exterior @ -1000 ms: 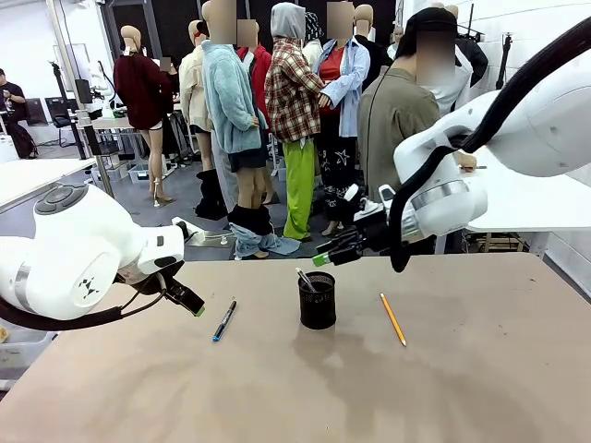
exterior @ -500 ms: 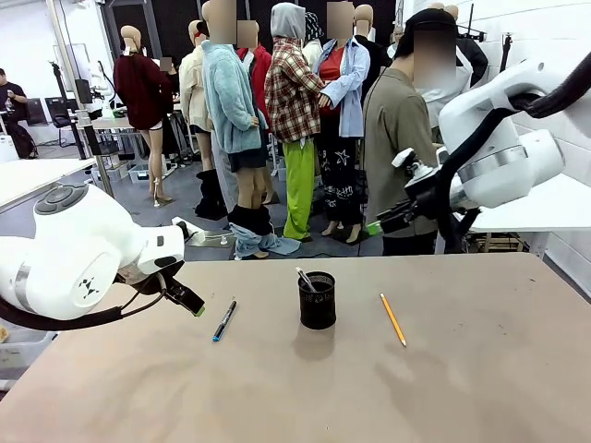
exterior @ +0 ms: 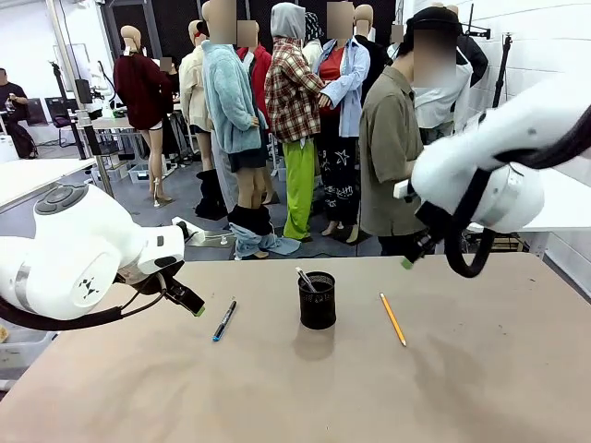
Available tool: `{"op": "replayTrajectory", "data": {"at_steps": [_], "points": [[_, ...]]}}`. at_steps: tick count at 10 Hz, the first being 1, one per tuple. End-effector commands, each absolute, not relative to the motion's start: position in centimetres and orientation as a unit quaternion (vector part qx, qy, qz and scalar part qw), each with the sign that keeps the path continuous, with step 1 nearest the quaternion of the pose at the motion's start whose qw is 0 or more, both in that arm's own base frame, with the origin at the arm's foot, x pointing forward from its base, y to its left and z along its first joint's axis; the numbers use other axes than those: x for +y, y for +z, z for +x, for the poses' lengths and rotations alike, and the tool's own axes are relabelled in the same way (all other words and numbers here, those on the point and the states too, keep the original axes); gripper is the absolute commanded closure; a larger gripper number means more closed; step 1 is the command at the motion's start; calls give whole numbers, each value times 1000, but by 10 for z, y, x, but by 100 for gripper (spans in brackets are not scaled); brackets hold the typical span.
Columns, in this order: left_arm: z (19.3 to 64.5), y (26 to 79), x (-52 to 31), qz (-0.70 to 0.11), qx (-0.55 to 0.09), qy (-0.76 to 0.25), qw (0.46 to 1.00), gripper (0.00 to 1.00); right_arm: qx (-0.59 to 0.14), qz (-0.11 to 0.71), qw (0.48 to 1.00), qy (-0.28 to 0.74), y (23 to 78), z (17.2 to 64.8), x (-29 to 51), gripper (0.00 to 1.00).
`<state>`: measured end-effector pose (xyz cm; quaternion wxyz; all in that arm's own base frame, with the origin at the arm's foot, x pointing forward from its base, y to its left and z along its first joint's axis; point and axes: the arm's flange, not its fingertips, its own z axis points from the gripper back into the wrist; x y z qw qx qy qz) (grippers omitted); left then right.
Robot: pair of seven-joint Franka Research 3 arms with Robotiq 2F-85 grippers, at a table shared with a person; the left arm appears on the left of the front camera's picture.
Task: Place the pens into the pen holder.
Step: Pick up a writing instrument from the table and place it into the Pen holder.
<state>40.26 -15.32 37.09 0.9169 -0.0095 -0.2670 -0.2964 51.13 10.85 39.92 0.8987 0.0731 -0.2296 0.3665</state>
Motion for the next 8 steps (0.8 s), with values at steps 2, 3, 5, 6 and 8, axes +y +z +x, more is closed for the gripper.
{"op": "replayTrajectory", "data": {"at_steps": [2, 3, 5, 6, 8], "points": [[403, 371, -151, -11, -267, -294, 917, 0, -101, 30, 938, 331, 441, 521, 145, 39], [403, 371, -151, -11, -267, -294, 917, 0, -88, 20, 940, 329, 443, 520, 149, 39], [403, 371, -151, -11, -267, -294, 917, 0, -64, -14, 946, 317, 442, 513, 161, 39], [403, 371, -151, -11, -267, -294, 917, 0, -48, -22, 954, 296, 435, 509, 171, 39], [403, 371, -151, -11, -267, -294, 917, 0, -28, -22, 954, 298, 411, 502, 198, 39]]}}
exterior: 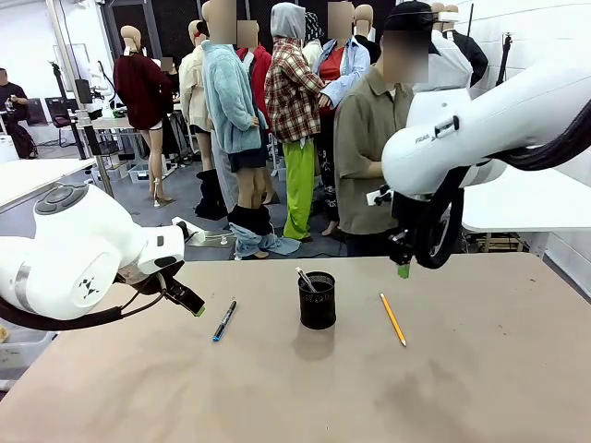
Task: Place the pens into the pen holder.
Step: Pick up a writing instrument from the table and place it into the Pen holder.
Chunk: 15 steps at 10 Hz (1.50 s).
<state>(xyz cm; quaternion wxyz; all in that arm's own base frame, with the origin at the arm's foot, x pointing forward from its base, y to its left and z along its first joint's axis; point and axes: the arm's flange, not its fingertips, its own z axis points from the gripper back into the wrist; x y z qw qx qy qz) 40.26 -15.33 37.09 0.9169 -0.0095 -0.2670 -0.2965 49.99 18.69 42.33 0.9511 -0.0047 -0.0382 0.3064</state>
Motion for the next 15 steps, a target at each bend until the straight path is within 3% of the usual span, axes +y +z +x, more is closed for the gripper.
{"op": "replayTrajectory", "data": {"at_steps": [1, 6, 15], "points": [[403, 371, -151, -11, -267, -294, 917, 0, -28, -29, 955, 293, 402, 500, 210, 39], [403, 371, -151, -11, -267, -294, 917, 0, -11, -51, 966, 254, 350, 507, 252, 39], [403, 371, -151, -11, -267, -294, 917, 0, 13, -11, 982, 186, 307, 553, 233, 39]]}}
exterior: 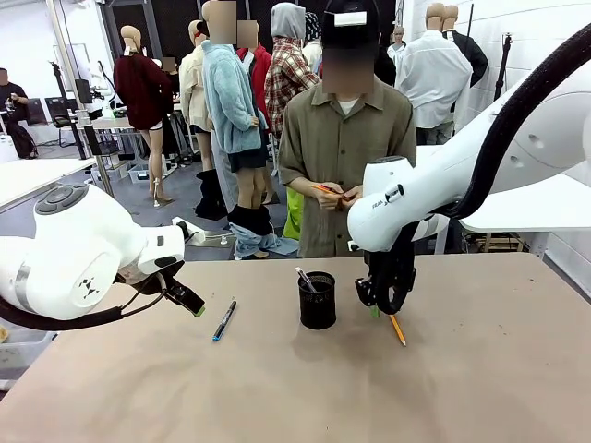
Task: Place the pens into the pen holder.
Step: Pick up a writing instrument from the table and place it into the Pen holder.
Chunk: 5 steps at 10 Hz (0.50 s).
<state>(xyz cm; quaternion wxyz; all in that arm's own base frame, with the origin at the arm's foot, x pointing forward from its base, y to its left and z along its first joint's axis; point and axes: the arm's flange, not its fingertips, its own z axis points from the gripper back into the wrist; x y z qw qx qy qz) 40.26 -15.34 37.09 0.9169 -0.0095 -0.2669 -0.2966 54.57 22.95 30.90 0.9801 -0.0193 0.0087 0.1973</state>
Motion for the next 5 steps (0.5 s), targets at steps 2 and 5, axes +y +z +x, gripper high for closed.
{"op": "replayTrajectory", "data": {"at_steps": [2, 5], "points": [[403, 371, -151, -11, -267, -294, 917, 0, 16, -2, 983, 182, 303, 561, 225, 45], [403, 371, -151, -11, -267, -294, 917, 0, 30, 5, 982, 184, 299, 565, 216, 100]]}}
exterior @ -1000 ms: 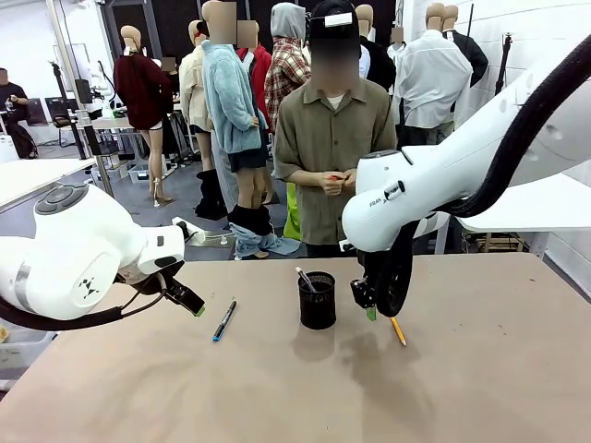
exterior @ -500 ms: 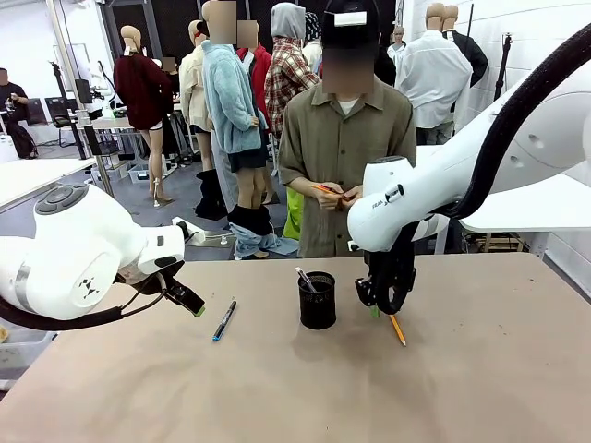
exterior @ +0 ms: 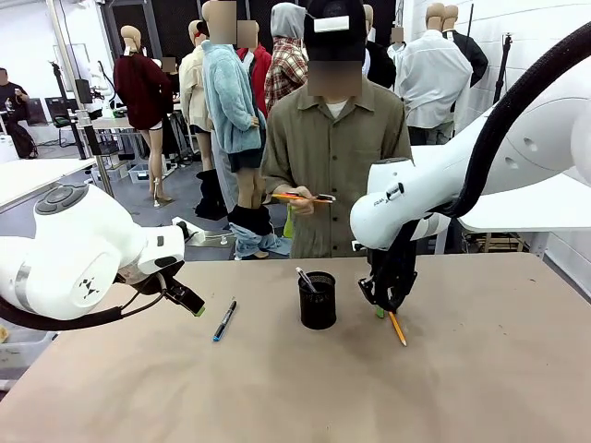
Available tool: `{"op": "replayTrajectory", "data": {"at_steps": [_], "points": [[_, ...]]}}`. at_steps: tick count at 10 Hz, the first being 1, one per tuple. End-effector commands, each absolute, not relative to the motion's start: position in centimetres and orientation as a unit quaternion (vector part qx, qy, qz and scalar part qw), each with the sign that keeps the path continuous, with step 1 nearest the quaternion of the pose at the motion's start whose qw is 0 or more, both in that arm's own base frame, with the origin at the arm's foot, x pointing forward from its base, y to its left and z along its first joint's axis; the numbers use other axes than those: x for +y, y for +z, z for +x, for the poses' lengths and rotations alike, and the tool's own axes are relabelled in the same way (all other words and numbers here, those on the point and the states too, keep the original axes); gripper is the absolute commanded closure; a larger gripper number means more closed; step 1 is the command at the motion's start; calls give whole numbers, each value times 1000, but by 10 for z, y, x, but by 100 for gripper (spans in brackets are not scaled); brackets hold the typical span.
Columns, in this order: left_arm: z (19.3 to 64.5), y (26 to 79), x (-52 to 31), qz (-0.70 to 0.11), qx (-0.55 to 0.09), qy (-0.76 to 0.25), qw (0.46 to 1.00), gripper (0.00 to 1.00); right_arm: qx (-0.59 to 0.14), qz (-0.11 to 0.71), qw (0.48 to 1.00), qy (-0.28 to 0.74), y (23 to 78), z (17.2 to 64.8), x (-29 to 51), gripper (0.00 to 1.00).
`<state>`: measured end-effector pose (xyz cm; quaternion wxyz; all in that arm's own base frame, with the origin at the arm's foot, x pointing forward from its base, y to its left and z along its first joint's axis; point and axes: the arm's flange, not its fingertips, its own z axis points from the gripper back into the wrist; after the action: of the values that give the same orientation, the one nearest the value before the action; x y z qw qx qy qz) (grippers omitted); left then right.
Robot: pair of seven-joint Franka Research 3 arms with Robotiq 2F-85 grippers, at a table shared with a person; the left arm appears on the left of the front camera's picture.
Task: Place the pens into the pen holder.
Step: Pick up a writing instrument from the table and place it into the Pen holder.
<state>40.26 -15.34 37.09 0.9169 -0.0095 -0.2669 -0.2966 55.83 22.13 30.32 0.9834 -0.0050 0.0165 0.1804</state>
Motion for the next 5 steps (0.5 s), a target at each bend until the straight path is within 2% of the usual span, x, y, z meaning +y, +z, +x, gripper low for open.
{"op": "replayTrajectory", "data": {"at_steps": [1, 5], "points": [[403, 371, -151, -11, -267, -294, 917, 0, 34, 5, 982, 185, 298, 565, 215, 100], [403, 371, -151, -11, -267, -294, 917, 0, 45, -21, 979, 200, 302, 564, 210, 100]]}}
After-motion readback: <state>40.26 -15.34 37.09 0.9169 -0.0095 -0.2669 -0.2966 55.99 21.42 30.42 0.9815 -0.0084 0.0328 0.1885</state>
